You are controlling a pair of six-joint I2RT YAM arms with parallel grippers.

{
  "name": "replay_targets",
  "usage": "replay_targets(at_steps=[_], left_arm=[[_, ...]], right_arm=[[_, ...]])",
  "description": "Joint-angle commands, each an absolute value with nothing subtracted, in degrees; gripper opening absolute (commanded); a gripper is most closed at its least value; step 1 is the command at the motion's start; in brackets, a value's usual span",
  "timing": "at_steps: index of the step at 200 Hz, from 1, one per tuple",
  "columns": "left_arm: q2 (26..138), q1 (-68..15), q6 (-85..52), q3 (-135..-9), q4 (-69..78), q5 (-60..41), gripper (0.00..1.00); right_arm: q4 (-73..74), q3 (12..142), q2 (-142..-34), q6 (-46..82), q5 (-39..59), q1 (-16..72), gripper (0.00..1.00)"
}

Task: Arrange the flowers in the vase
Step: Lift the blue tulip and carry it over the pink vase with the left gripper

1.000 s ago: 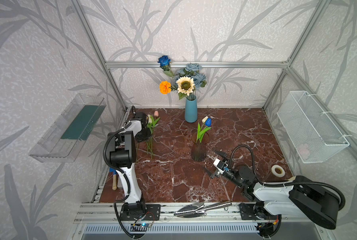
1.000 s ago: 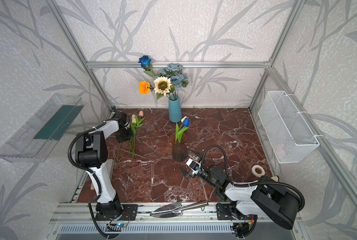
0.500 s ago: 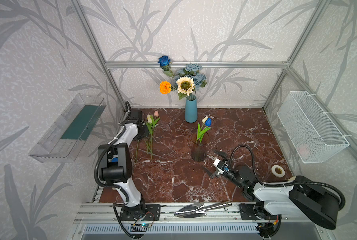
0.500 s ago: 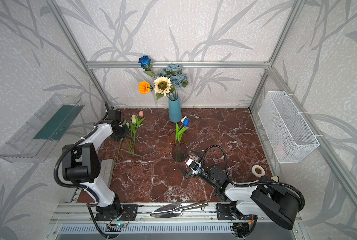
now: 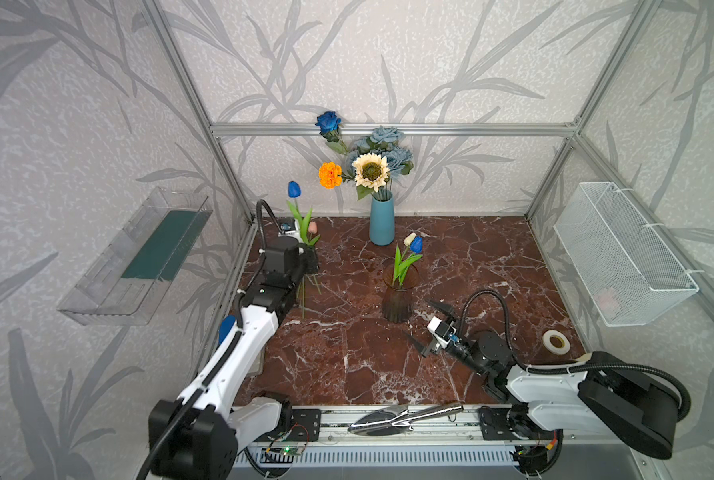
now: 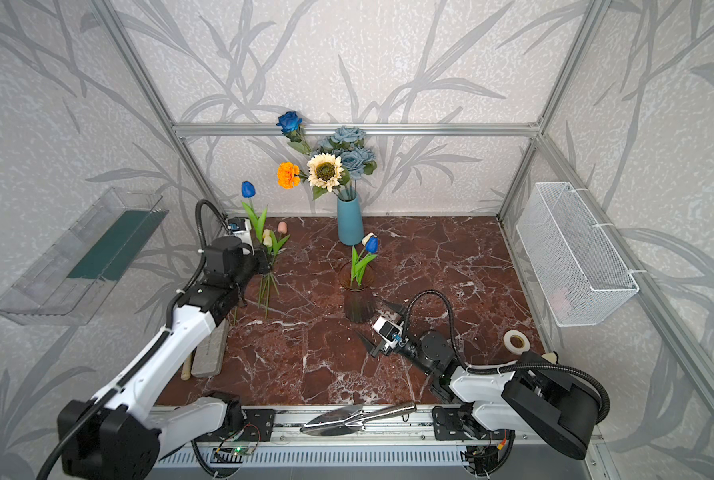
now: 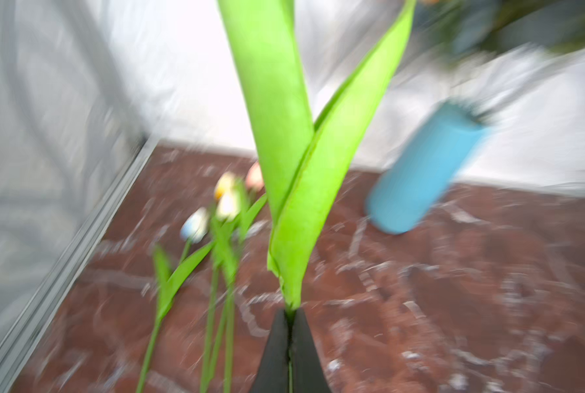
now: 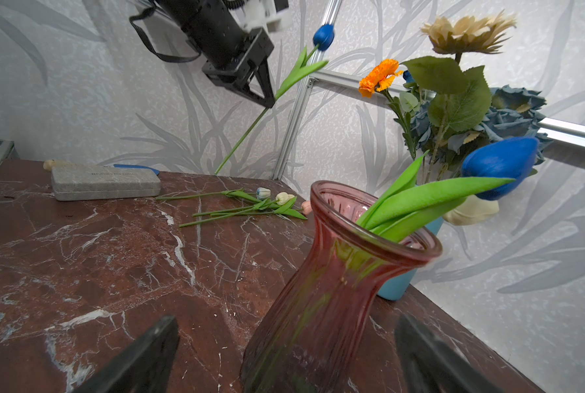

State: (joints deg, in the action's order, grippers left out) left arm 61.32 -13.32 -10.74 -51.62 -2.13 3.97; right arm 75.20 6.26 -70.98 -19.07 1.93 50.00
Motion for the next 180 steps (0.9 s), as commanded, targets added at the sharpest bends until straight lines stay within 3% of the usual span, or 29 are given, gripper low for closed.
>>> replay_targets(at_steps=[1,37,61,92,126,180], left_arm=[[56.8,-17.7,-2.6,-48.5,14.3,-2.4,0.0],[53.6,-24.1,1.0,-43.7,27.9,-16.8,0.0],[56.6,-28.2,1.9,-46.5,29.6,-24.3,0.0],[62.4,-33.3,4.4,-49.7,33.3,-24.3,0.0],[71.7,-33.8,-2.1,-52.1,44.2,-29.0,0.0],[79.0,-34.0,-3.4,-52.3,47.8,-28.2,0.0]], right_arm=[[78.1,6.3,-70.1,-18.5,1.4,50.4,0.99],[78.0,6.2,-69.7,-18.6,1.1,50.4,0.99],[78.2,6.2,-69.9,-18.6,1.0,50.4,0.99],[79.1,6.1,-70.6,-18.5,1.1,50.4,0.99],[79.7,6.0,-71.1,-18.5,1.1,50.4,0.99],[78.4,5.8,-69.7,-19.1,0.5,50.4,0.99]])
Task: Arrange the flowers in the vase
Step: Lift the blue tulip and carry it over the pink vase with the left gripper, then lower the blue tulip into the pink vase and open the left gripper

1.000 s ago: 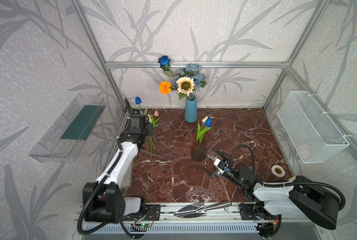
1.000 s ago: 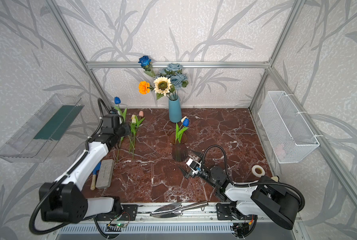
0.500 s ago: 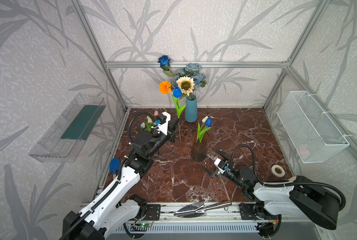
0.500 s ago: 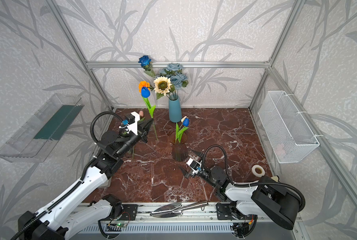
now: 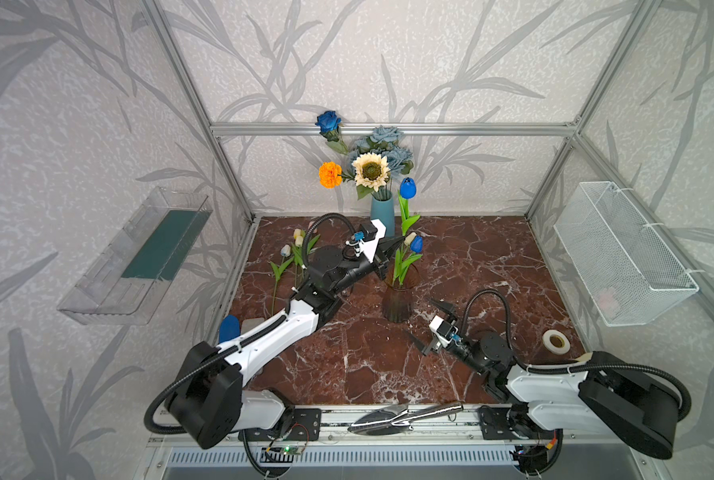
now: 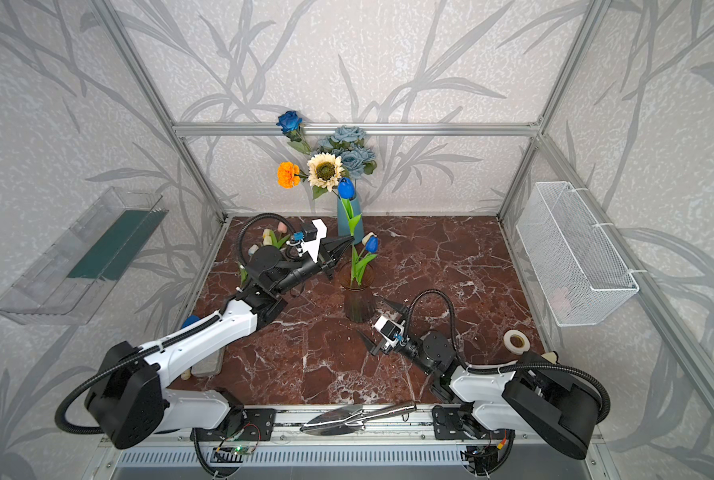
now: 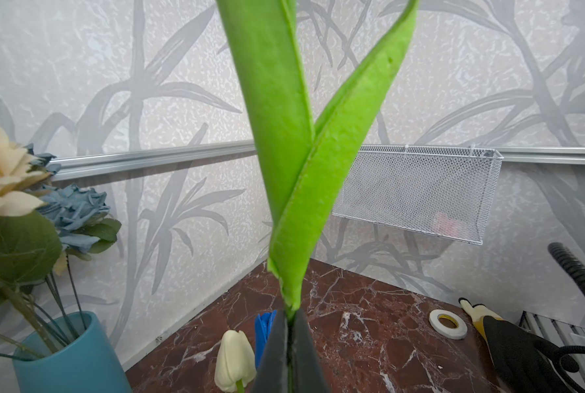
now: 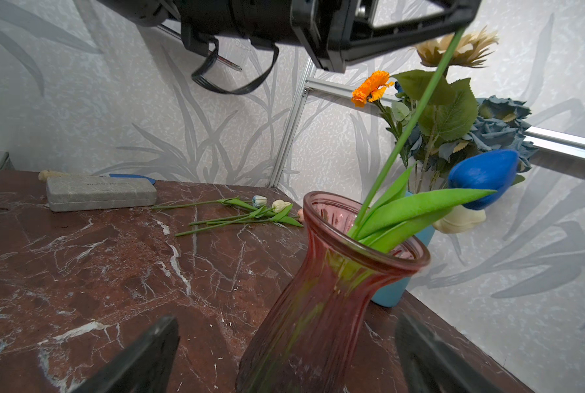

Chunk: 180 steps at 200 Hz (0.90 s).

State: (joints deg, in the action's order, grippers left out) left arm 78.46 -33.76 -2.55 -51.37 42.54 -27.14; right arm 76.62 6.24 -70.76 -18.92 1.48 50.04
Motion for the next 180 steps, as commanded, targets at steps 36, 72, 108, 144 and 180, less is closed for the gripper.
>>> replay_targets(at_steps=[36,72,108,144,180], left_arm=[[80.0,-34.0,-4.0,-49.8,48.0,-26.5,0.0],[79.4,-34.0,-5.4,-44.9,49.4,-25.0,0.0],[80.1,-34.1,-6.1,-42.5,49.8,-24.3,0.0],[81.1,-34.2,-6.0,-41.0,50.7,-24.1,0.24],[79.4,-34.2,-3.2,-39.3,50.0,-21.1,0.43]], right_arm=[[78.4,6.0,-70.1,-19.2,0.5,50.4,0.99],[78.4,6.0,-70.1,-19.3,0.5,50.4,0.99],[78.2,6.4,-70.9,-19.2,0.9,50.4,0.99],[78.8,6.3,-71.6,-19.5,0.8,50.4,0.99],[78.4,6.5,-71.6,-19.4,1.0,50.4,0.99]])
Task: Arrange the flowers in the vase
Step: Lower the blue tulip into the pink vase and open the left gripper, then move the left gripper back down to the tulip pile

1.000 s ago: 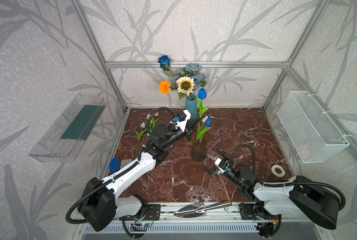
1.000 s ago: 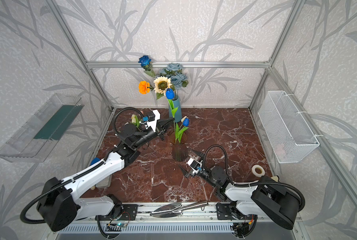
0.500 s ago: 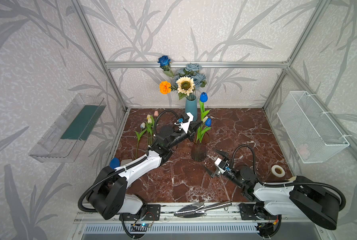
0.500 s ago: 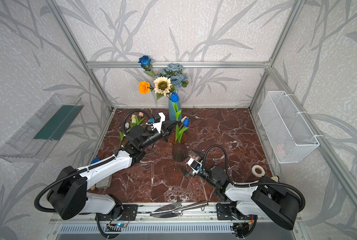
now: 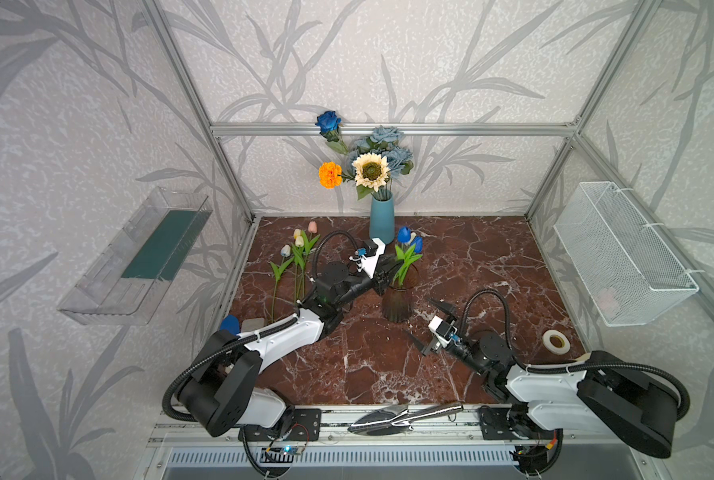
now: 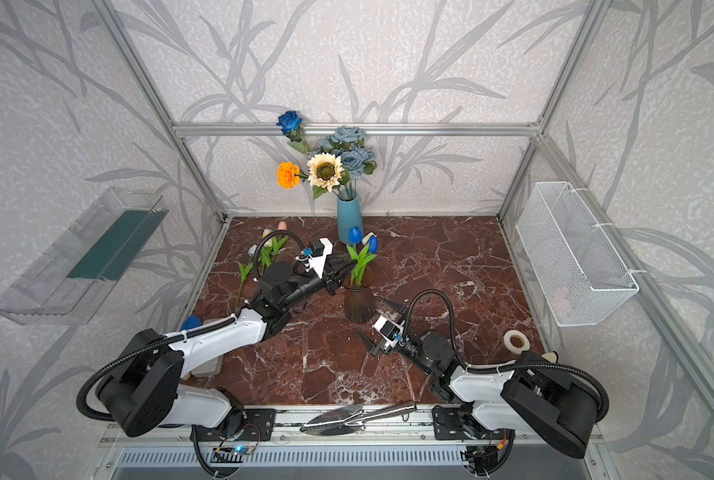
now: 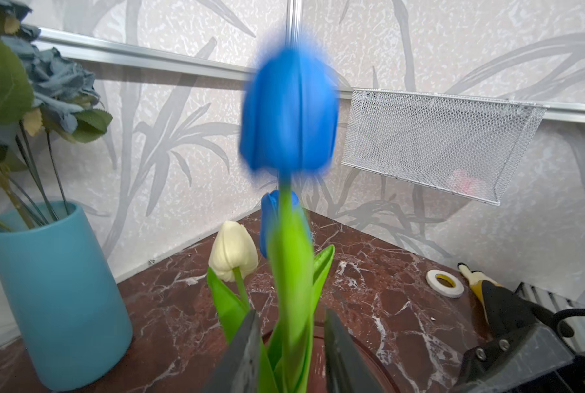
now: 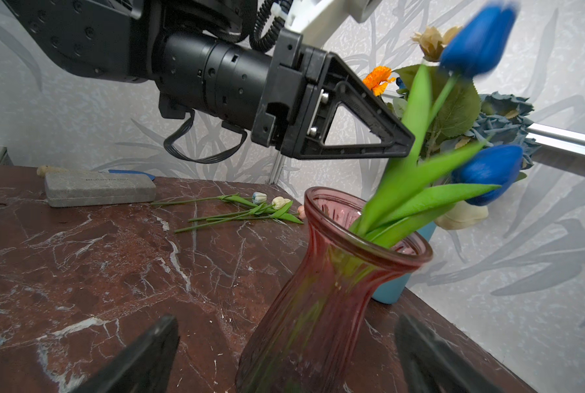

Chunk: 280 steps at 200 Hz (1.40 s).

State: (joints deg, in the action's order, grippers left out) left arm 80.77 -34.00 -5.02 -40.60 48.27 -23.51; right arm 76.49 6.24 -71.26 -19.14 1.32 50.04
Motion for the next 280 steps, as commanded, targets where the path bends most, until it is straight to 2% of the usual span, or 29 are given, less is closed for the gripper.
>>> replay_targets(at_steps=[1,48,72,103,118,135,150,159,173,207,219,242,259,280], left_arm=[[79.3,-34.1,-3.1,-39.2,50.0,-21.0,0.43],[76.6,-34.1,-1.5,-38.6,47.3,-17.1,0.43],[76.5,-33.7,-0.9,-41.9,40.2,-16.0,0.43],[76.0,-31.2,-0.7,-44.5,35.7,-20.3,0.44],[74.5,-29.0,-1.2,-43.7,36.3,-22.7,0.5],[72.6,-26.2,-2.6,-41.8,38.6,-23.2,0.7],[71.1,-22.9,-5.5,-41.0,40.5,-26.8,0.77],[70.0,-21.2,-6.7,-40.6,41.4,-28.1,0.85],[68.3,-20.2,-6.1,-40.8,40.6,-28.6,0.9],[63.4,-19.9,-2.8,-42.6,34.7,-27.2,0.9],[61.6,-19.6,-2.7,-42.1,34.7,-24.1,0.9],[59.7,-18.7,-4.9,-40.7,33.5,-8.2,0.9],[59.1,-16.4,-6.0,-39.8,31.6,-3.8,0.9],[61.7,-14.2,-11.8,-42.4,21.2,11.4,0.88]], right_arm=[[78.4,6.5,-71.6,-19.4,1.0,50.4,0.99],[78.9,6.5,-72.2,-19.3,1.0,50.4,0.99],[79.0,6.7,-72.6,-19.2,1.1,50.4,0.99],[79.8,6.5,-72.9,-19.1,1.1,50.4,0.99],[80.0,6.4,-72.8,-19.2,1.1,50.4,0.99],[79.7,6.4,-72.6,-19.2,0.6,50.4,0.99],[79.4,6.5,-72.7,-19.2,0.7,50.4,0.99],[79.3,6.7,-72.8,-19.2,0.6,50.4,0.99],[79.7,6.6,-73.1,-19.1,0.6,50.4,0.99],[80.1,6.7,-73.6,-19.2,0.6,50.4,0.99],[80.2,6.7,-73.7,-19.1,0.6,50.4,0.99],[80.3,6.9,-74.1,-18.9,1.0,50.4,0.99],[80.6,6.8,-74.1,-18.9,1.2,50.4,0.99],[80.4,6.7,-73.8,-19.0,1.7,50.4,0.99]])
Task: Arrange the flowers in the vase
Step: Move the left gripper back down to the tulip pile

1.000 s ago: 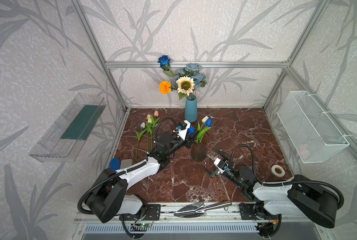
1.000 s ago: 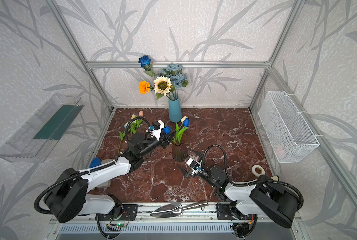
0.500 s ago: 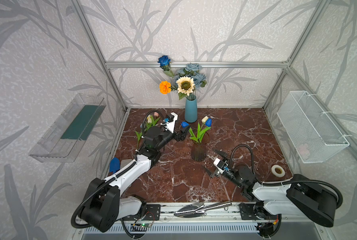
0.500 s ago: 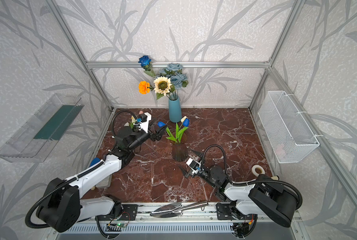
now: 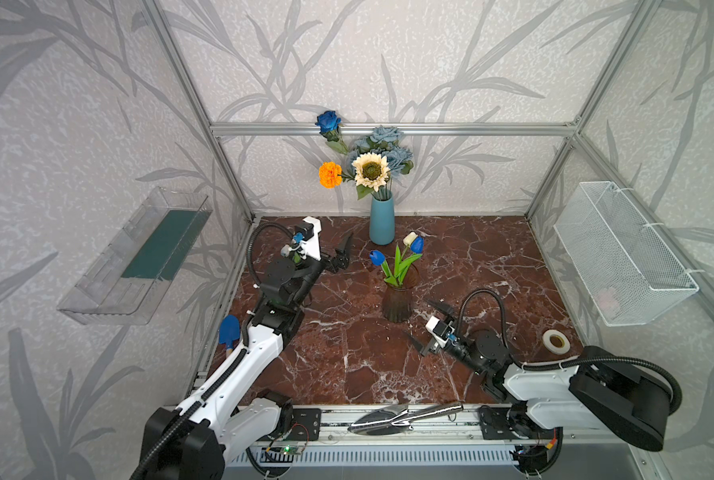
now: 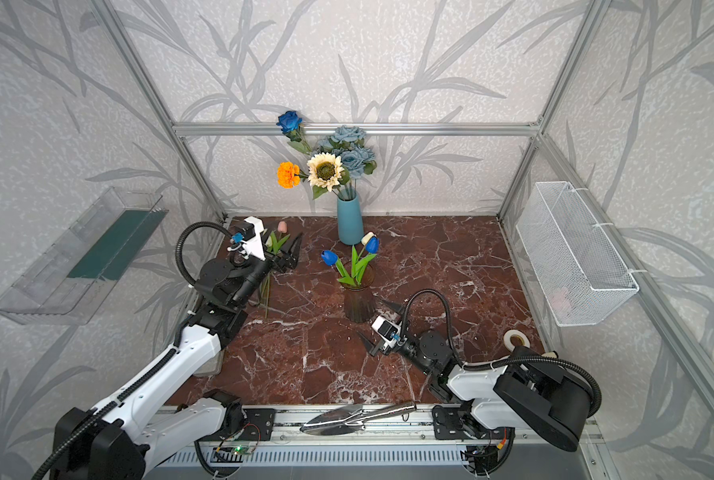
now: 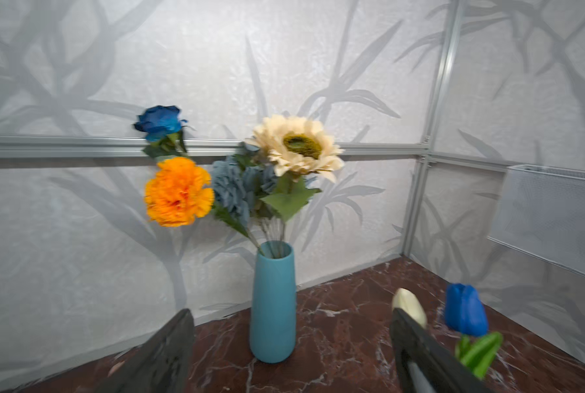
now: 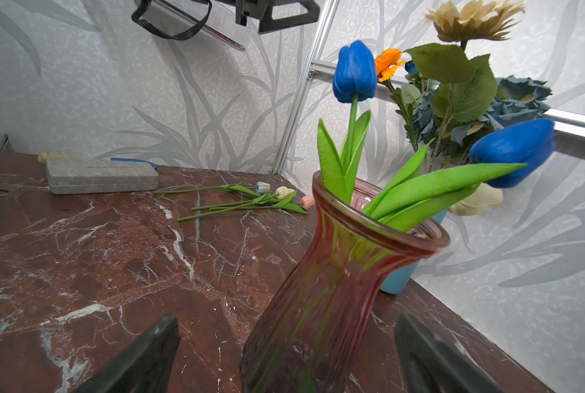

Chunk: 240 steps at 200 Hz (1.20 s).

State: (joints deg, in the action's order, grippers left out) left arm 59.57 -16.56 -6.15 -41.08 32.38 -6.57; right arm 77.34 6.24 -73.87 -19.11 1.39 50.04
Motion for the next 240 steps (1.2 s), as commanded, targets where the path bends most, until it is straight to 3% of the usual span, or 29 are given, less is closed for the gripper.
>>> replay_targets(at_steps=[1,10,30,38,50,57,117,138,240], left_arm=[[62.0,-13.9,-12.1,-42.8,20.3,11.8,0.86],[65.6,-11.6,-15.7,-46.3,11.1,15.6,0.75],[77.0,-4.6,-22.8,-53.9,-5.8,12.7,0.77],[82.3,-2.7,-23.5,-57.7,-11.7,11.5,0.65],[89.2,-1.3,-22.2,-62.5,-17.9,9.3,0.37],[92.6,-1.1,-20.9,-64.9,-21.1,8.3,0.31],[111.6,-0.7,-16.7,-81.5,-37.9,15.2,0.35],[113.6,-0.9,-15.6,-82.8,-37.8,12.5,0.28],[120.2,-3.3,-13.5,-88.4,-39.9,9.3,0.31]], right_arm=[[80.3,6.7,-73.8,-19.0,1.7,50.4,0.99],[80.1,6.8,-73.7,-18.9,2.3,50.4,0.99],[79.7,6.9,-73.4,-18.8,3.0,50.5,0.99],[79.6,6.9,-73.3,-18.9,2.9,50.5,0.99],[79.3,6.9,-73.1,-19.1,2.7,50.6,0.99],[79.1,7.0,-73.0,-19.1,2.7,50.6,0.99],[79.5,7.2,-74.3,-19.4,2.4,50.7,0.99],[79.7,7.4,-74.9,-19.5,2.4,50.7,0.99],[80.3,7.1,-74.8,-19.7,2.2,50.8,0.99]])
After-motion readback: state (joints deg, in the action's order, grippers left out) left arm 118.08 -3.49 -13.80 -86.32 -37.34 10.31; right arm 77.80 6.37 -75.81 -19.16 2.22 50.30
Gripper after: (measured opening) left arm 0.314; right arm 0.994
